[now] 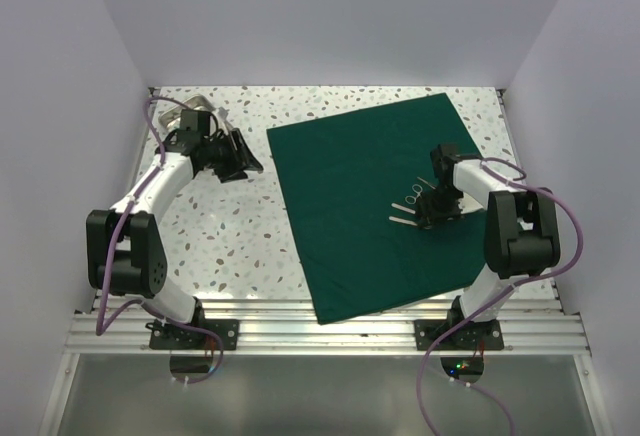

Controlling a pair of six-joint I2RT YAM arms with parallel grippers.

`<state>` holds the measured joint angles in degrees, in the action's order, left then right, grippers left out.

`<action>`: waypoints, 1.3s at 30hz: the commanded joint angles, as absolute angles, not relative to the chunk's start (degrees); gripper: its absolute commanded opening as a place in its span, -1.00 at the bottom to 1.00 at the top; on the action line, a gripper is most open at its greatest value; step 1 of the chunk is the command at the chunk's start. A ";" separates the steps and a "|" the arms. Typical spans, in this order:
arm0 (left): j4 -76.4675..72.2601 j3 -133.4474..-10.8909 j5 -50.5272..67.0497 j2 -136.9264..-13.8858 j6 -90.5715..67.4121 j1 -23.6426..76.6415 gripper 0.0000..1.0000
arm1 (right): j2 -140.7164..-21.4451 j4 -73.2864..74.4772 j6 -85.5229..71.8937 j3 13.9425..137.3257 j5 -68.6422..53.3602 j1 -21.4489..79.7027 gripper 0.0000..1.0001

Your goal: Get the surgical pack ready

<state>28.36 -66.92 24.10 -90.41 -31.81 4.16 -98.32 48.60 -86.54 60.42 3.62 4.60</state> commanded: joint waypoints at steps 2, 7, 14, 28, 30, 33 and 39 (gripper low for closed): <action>27.42 -67.15 25.75 -88.33 -30.15 5.10 0.13 | -99.32 48.69 -88.33 59.68 6.42 5.01 -0.35; 28.04 -67.15 26.54 -88.07 -29.71 5.54 0.13 | -98.88 48.25 -88.68 58.80 6.24 5.36 -0.50; 28.83 -67.15 28.03 -87.72 -29.01 6.24 0.15 | -96.61 50.88 -89.21 58.97 6.24 6.06 -0.67; 14.43 -63.73 44.28 -87.28 -32.78 11.51 0.27 | -93.48 57.75 -75.20 73.34 2.03 20.55 -1.00; 8.19 -62.24 48.84 -87.71 -35.50 13.78 0.27 | -96.84 55.40 -69.38 79.16 2.11 25.72 -1.00; 3.96 -61.44 52.55 -89.21 -37.53 16.77 0.26 | -101.85 54.49 -59.34 90.85 3.69 31.10 -1.00; 1.23 -60.03 54.67 -89.82 -38.06 19.69 0.19 | -106.61 52.12 -51.68 100.72 -1.30 34.28 -1.00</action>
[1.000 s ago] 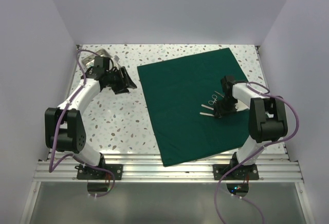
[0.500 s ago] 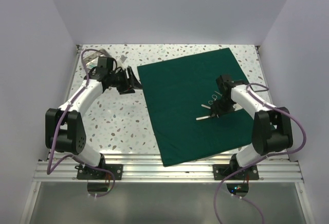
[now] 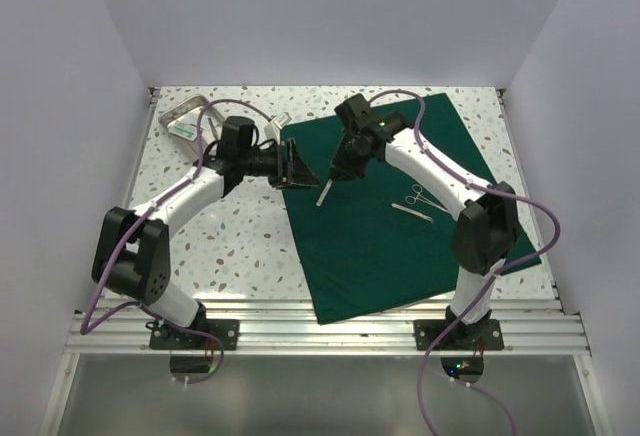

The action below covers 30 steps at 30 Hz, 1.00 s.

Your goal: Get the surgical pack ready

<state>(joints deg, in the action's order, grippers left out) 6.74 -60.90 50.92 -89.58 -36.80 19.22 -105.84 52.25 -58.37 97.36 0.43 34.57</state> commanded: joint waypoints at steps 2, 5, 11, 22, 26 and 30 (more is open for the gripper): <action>1.23 -59.59 55.37 -90.26 -37.97 19.86 0.16 | -106.53 51.25 -51.42 100.55 -1.84 34.71 -1.00; 3.95 -59.76 54.58 -91.05 -36.39 20.21 0.13 | -105.65 49.93 -51.33 99.23 -3.25 34.80 -1.00; 5.54 -60.29 54.40 -93.60 -34.89 21.53 0.08 | -104.50 49.66 -50.98 98.35 -4.22 35.07 -1.00; 5.18 -63.46 55.64 -98.35 -34.98 22.76 -0.91 | -105.90 48.69 -51.59 100.02 -5.72 35.25 -1.00; 8.43 -65.47 52.66 -98.88 -32.44 20.58 -1.00 | -106.79 53.95 -50.02 103.35 -1.07 34.02 -0.16; 11.33 -66.62 46.33 -98.18 -32.86 14.08 -1.00 | -104.33 55.89 -49.48 102.58 3.77 29.28 0.52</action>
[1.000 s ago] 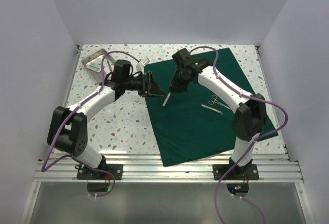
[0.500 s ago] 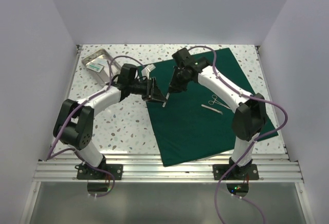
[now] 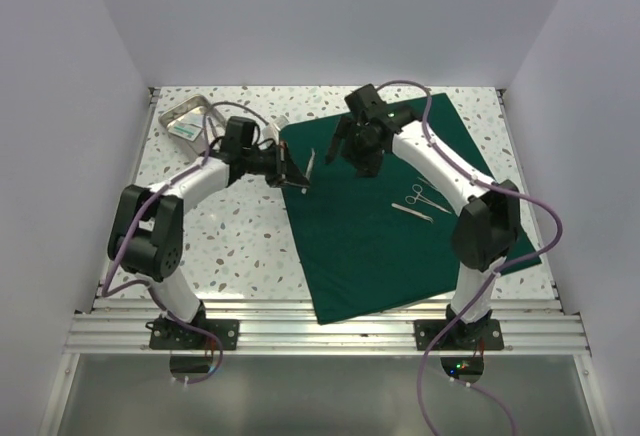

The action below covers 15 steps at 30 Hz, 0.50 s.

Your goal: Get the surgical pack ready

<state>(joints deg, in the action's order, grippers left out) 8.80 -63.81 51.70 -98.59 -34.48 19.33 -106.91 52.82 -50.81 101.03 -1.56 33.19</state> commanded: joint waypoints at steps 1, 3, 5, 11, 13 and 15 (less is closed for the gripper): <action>11.77 -66.62 45.19 -98.26 -34.09 12.32 -1.00 | -103.98 56.33 -49.31 102.13 5.08 26.92 0.63; 12.56 -67.76 40.80 -98.35 -34.71 7.49 -1.00 | -103.18 57.39 -48.26 100.56 5.36 24.53 0.66; 15.02 -71.00 35.35 -99.22 -34.72 3.89 -1.00 | -103.27 58.18 -47.11 99.67 4.75 21.98 0.69; 21.00 -82.86 28.75 -111.15 -36.30 -5.34 -1.00 | -106.08 58.19 -44.04 97.12 1.15 18.46 0.71; 23.46 -88.03 27.17 -114.24 -35.69 -7.63 -1.00 | -108.01 58.62 -43.51 97.82 0.62 17.93 0.72; 25.91 -91.48 26.11 -118.55 -35.51 -8.96 -1.00 | -109.07 58.80 -42.63 98.79 0.09 17.40 0.73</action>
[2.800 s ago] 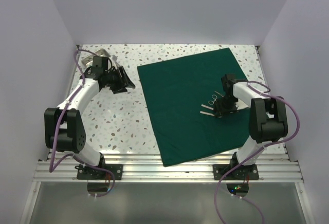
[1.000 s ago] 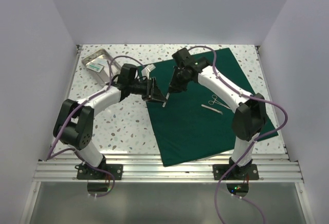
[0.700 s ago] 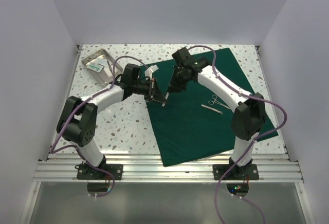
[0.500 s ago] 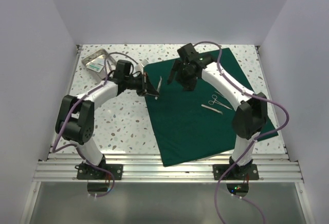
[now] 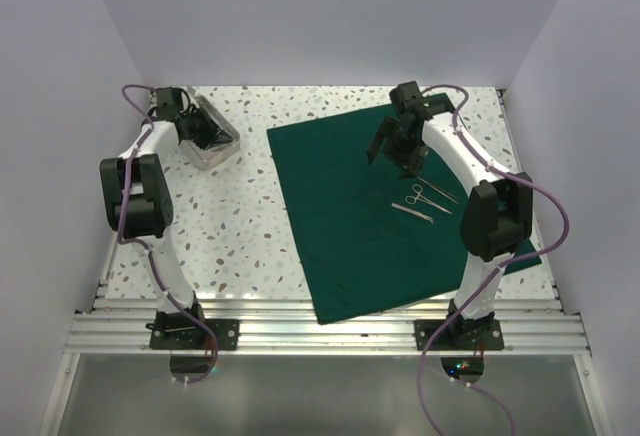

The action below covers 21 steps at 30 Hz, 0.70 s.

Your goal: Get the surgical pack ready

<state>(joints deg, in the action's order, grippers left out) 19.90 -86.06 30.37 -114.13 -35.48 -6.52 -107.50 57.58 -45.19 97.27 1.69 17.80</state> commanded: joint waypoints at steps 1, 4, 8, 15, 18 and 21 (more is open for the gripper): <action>26.36 -94.10 25.58 -119.78 -35.68 -10.27 -1.00 | -110.03 58.89 -42.54 98.96 0.09 16.79 0.73; 27.33 -97.81 24.79 -123.04 -36.39 -12.38 -1.00 | -111.09 58.54 -42.10 98.70 -1.67 15.47 0.74; 28.82 -102.12 25.75 -128.05 -36.83 -13.80 -1.00 | -112.06 57.57 -42.19 97.74 -2.90 14.33 0.75; 30.15 -105.20 26.54 -131.75 -37.26 -14.76 -0.89 | -113.99 57.66 -42.36 98.70 -3.60 13.71 0.76; 30.50 -105.47 27.07 -132.45 -37.35 -15.29 -0.73 | -114.34 58.36 -43.33 98.70 -3.43 13.45 0.77; 30.76 -105.38 27.42 -132.45 -37.00 -15.47 -0.44 | -114.35 59.50 -45.52 98.09 -3.34 12.57 0.76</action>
